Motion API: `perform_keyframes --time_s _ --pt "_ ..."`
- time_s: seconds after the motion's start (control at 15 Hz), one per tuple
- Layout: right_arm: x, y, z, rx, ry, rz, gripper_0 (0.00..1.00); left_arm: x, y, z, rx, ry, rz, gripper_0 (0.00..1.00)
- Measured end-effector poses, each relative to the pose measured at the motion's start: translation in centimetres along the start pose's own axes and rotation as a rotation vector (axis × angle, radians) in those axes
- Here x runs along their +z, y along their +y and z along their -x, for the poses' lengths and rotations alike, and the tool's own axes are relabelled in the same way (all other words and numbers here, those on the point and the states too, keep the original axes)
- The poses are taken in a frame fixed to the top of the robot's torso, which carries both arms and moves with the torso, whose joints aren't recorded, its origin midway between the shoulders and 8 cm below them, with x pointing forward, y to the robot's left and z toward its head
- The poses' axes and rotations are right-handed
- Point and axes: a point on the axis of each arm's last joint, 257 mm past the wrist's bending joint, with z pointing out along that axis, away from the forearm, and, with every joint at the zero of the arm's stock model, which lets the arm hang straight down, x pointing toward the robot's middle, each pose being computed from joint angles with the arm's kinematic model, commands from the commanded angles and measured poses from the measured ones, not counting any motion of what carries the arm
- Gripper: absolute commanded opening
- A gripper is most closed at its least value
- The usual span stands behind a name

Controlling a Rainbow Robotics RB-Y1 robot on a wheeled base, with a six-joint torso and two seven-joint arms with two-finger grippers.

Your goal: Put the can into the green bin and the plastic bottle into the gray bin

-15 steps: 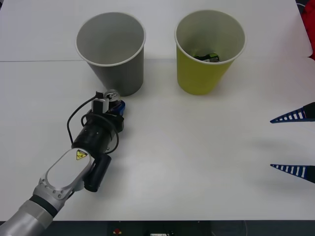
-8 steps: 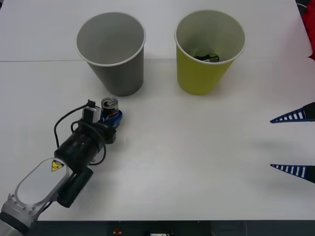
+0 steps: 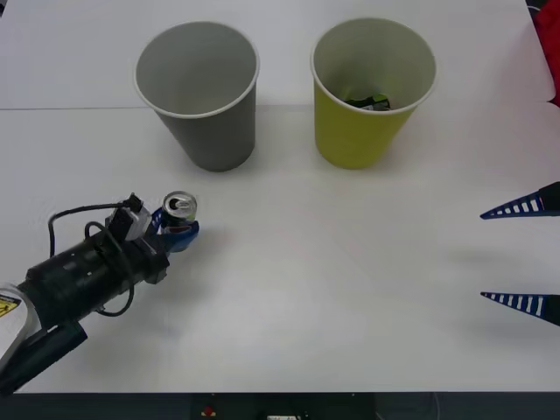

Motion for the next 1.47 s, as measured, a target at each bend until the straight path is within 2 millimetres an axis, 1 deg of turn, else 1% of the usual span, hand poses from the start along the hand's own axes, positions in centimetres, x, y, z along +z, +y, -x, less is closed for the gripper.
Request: perform_keyframes --time_s 0.33,0.53,0.67,0.8,1.0,1.2,1.33,1.47 --pt "0.0 0.0 0.0 0.000 0.000 0.000 1.00 -4.0 -0.1 2.6 0.149 0.052 -0.164 0.00" --pt "0.0 0.0 0.0 0.000 0.000 0.000 1.00 -5.3 0.0 4.6 0.225 0.073 -0.235 0.00" --pt "0.0 0.0 0.0 0.000 0.000 0.000 1.00 -6.0 0.4 6.3 0.264 0.079 -0.280 0.00" --pt "0.0 0.0 0.0 0.000 0.000 0.000 1.00 -6.5 0.5 8.2 0.251 0.083 -0.333 0.00" --pt "0.0 0.0 0.0 0.000 0.000 0.000 1.00 -6.9 0.8 12.2 0.251 0.080 -0.401 0.00" --pt "0.0 0.0 0.0 0.000 0.000 0.000 1.00 -7.0 1.4 15.4 0.239 0.110 -0.433 0.00" --pt "0.0 0.0 0.0 0.000 0.000 0.000 1.00 -6.3 1.2 17.9 0.205 0.117 -0.454 0.00" --pt "0.0 0.0 0.0 0.000 0.000 0.000 1.00 -4.9 0.8 20.1 0.158 0.115 -0.479 0.00"
